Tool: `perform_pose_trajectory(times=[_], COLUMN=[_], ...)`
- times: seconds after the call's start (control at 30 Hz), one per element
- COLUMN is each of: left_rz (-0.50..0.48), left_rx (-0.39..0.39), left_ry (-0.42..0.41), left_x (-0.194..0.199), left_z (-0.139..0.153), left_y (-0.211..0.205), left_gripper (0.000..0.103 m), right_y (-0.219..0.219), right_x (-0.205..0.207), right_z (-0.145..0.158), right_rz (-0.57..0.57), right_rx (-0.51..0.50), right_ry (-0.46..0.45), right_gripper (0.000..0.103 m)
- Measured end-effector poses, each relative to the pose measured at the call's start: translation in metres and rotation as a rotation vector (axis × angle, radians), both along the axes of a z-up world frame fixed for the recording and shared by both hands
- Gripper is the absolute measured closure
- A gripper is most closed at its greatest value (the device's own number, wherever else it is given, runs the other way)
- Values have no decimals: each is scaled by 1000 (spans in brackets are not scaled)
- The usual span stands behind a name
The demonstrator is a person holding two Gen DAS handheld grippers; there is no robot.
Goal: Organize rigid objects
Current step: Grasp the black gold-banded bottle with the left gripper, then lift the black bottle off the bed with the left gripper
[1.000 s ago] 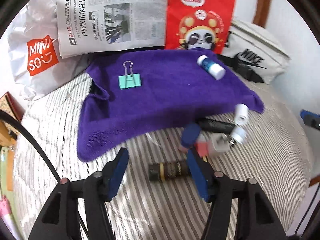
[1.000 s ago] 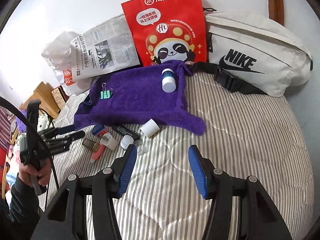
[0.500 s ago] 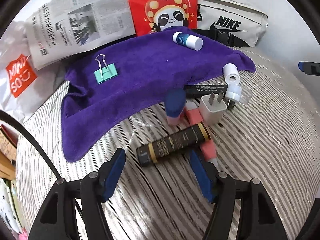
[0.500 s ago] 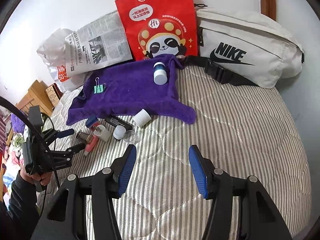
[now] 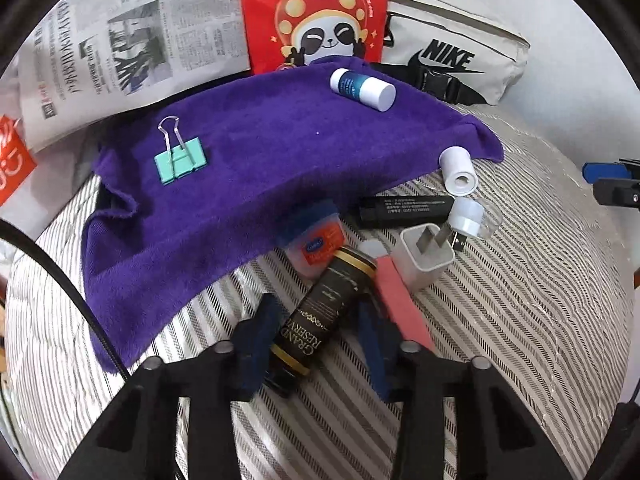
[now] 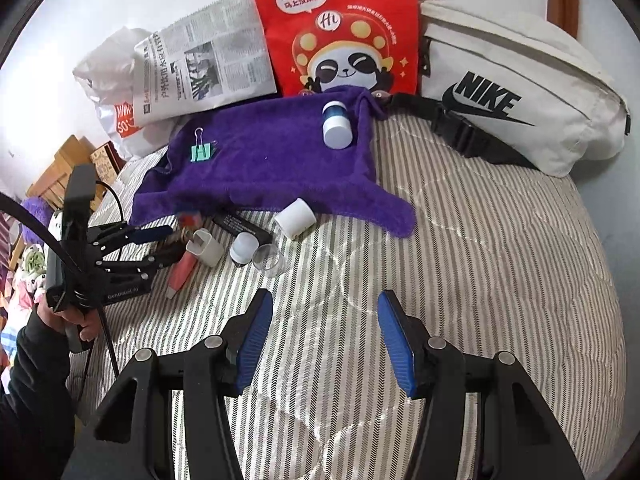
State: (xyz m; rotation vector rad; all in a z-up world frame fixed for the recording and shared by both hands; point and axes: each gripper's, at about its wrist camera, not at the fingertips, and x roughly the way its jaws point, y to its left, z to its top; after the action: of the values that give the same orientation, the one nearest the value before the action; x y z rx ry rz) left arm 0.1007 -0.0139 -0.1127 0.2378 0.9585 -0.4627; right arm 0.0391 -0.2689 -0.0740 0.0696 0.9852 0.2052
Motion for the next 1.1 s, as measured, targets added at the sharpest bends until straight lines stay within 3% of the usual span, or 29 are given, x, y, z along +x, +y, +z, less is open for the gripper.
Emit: perform_pose_trajectory(times=[0.17, 0.33, 0.6, 1.1], left_rz=[46, 106, 142, 321], left_rx=[-11, -58, -14, -182], left_ry=[7, 44, 40, 134], left_x=[-25, -43, -36, -52], left_z=[1, 1, 1, -1], left_y=[14, 37, 28, 77], left_gripper=[82, 83, 83, 83], right_y=[8, 16, 20, 29], right_x=[2, 3, 7, 19], right_z=[-4, -12, -21, -27], right_rz=[20, 45, 45, 42], right_rx=[2, 0, -3, -36], right_ry=[11, 30, 55, 80], right_gripper=[49, 49, 49, 49])
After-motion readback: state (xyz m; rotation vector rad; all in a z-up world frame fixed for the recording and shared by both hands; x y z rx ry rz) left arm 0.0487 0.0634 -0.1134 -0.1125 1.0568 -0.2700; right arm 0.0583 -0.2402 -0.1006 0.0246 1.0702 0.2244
